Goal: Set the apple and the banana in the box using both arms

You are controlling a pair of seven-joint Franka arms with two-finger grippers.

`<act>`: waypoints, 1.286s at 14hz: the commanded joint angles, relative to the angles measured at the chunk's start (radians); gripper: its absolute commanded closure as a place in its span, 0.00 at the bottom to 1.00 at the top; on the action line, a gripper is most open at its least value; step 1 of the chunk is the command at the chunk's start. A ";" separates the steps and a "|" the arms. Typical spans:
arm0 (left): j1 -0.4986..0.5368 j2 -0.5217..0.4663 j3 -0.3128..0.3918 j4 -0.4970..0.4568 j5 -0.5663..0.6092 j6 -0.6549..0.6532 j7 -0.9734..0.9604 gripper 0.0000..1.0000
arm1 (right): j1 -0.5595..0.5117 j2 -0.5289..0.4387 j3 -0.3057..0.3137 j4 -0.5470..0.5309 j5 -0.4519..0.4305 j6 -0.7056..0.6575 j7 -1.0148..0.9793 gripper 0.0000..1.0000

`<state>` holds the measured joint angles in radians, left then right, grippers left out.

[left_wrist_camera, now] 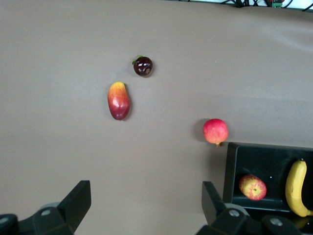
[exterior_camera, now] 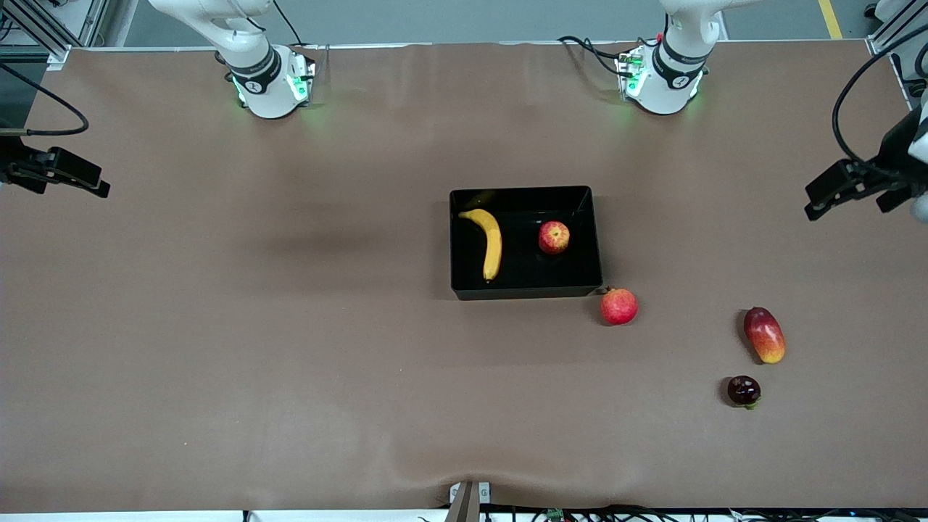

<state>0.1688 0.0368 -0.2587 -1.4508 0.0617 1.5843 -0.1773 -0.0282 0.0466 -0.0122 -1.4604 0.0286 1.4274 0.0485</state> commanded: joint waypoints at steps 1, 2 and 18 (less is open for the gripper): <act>-0.078 -0.081 0.111 -0.080 -0.046 -0.001 0.028 0.00 | 0.001 -0.007 0.000 0.003 0.034 -0.012 0.011 0.00; -0.090 -0.098 0.127 -0.098 -0.049 -0.003 0.041 0.00 | 0.001 -0.007 0.000 0.003 0.034 -0.012 0.011 0.00; -0.146 -0.143 0.148 -0.123 -0.048 -0.046 0.088 0.00 | -0.003 -0.007 0.000 -0.002 0.034 -0.027 0.030 0.00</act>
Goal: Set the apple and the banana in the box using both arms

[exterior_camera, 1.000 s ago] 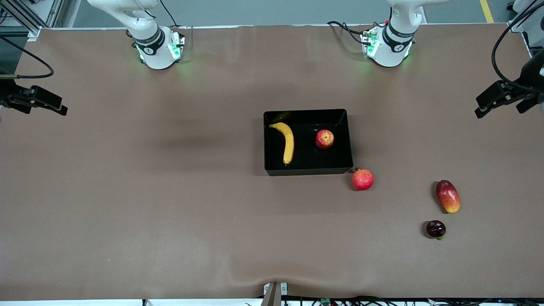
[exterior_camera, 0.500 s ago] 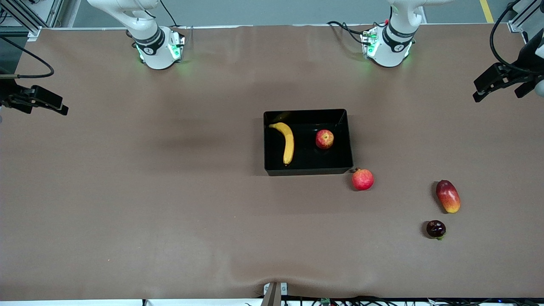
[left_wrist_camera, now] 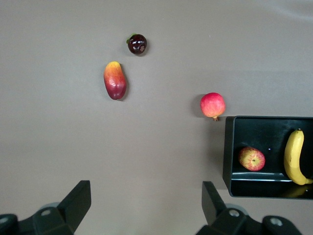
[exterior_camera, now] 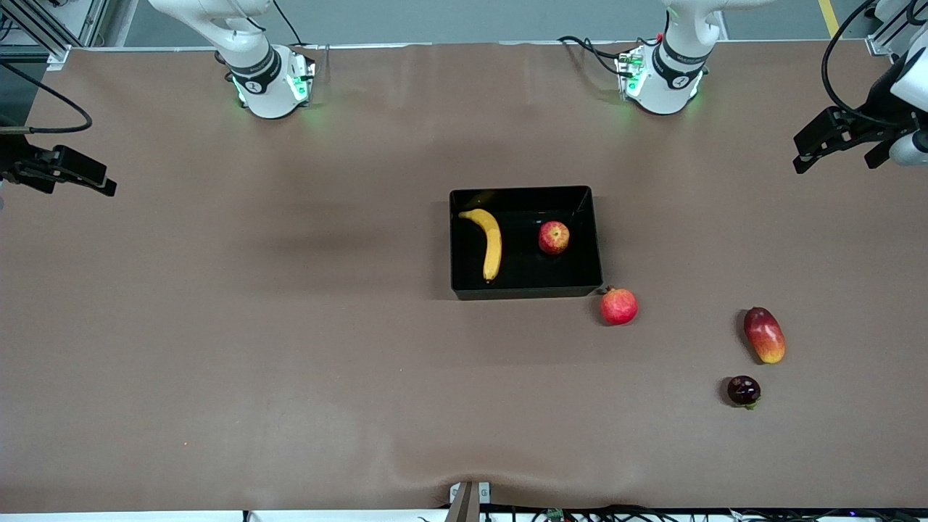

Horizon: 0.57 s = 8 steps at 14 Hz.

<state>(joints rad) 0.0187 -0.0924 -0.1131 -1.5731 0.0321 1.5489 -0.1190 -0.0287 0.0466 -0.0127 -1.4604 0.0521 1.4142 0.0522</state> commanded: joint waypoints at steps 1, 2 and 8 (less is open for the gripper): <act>0.004 -0.007 0.004 0.002 -0.018 -0.012 0.032 0.00 | 0.001 -0.008 0.000 -0.002 0.012 -0.012 0.037 0.00; 0.004 0.002 0.004 0.011 -0.020 -0.012 0.032 0.00 | 0.001 -0.007 0.000 -0.002 0.012 -0.011 0.040 0.00; 0.003 0.003 0.004 0.013 -0.020 -0.027 0.030 0.00 | 0.003 -0.004 0.000 -0.003 0.012 -0.003 0.038 0.00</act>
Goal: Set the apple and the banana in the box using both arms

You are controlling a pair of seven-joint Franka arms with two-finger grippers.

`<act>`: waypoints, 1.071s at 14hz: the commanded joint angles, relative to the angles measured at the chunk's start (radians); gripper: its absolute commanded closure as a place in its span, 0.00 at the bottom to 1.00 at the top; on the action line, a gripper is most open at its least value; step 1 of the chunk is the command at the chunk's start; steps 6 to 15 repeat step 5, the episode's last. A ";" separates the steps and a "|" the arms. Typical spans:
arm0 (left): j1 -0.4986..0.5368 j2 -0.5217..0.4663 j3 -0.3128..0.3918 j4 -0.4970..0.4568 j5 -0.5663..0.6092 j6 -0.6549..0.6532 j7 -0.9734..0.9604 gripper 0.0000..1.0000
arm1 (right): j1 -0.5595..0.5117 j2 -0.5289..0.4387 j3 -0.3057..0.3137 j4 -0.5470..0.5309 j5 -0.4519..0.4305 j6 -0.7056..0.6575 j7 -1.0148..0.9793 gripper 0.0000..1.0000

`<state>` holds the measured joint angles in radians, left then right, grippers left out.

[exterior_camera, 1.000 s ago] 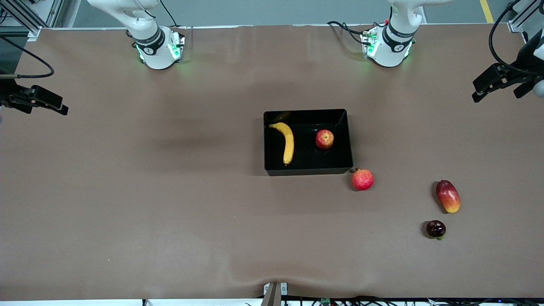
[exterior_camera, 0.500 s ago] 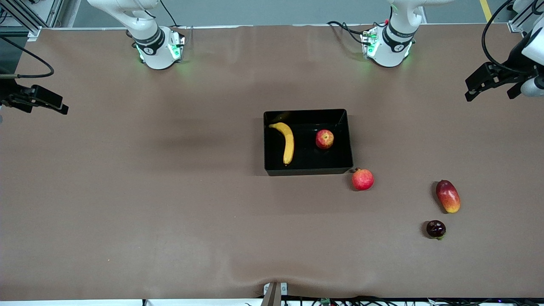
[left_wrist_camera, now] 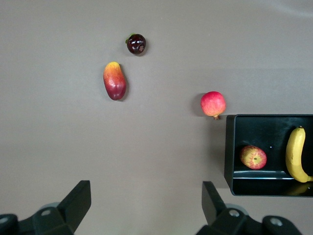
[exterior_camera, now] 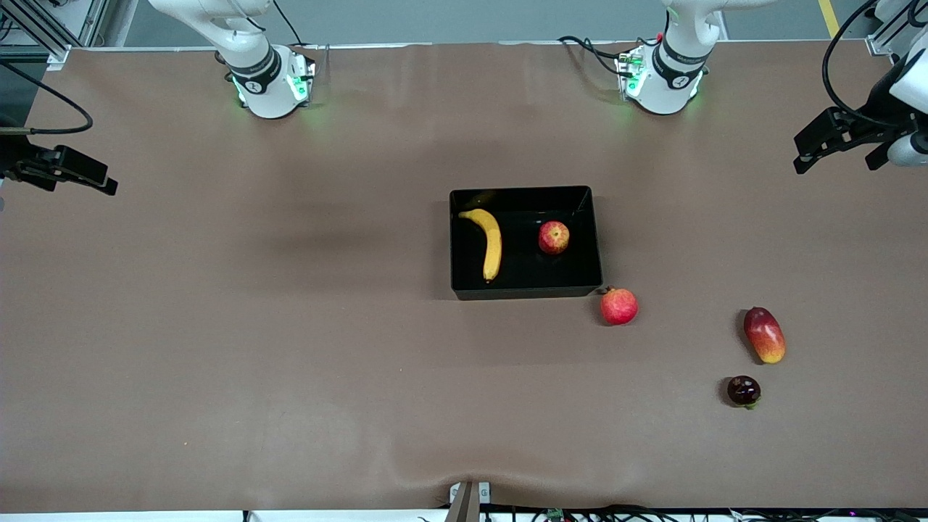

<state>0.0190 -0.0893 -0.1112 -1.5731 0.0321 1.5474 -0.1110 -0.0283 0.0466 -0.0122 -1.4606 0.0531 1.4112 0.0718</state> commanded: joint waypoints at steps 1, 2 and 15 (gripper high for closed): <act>0.002 0.000 0.002 0.013 -0.020 -0.032 0.022 0.00 | 0.002 -0.004 0.000 -0.003 0.011 -0.001 0.020 0.00; 0.002 0.000 0.001 0.013 -0.021 -0.035 0.024 0.00 | 0.004 -0.005 0.000 -0.003 0.011 -0.006 0.022 0.00; 0.002 -0.001 0.001 0.013 -0.021 -0.041 0.022 0.00 | 0.004 -0.004 0.000 0.000 0.010 0.002 0.023 0.00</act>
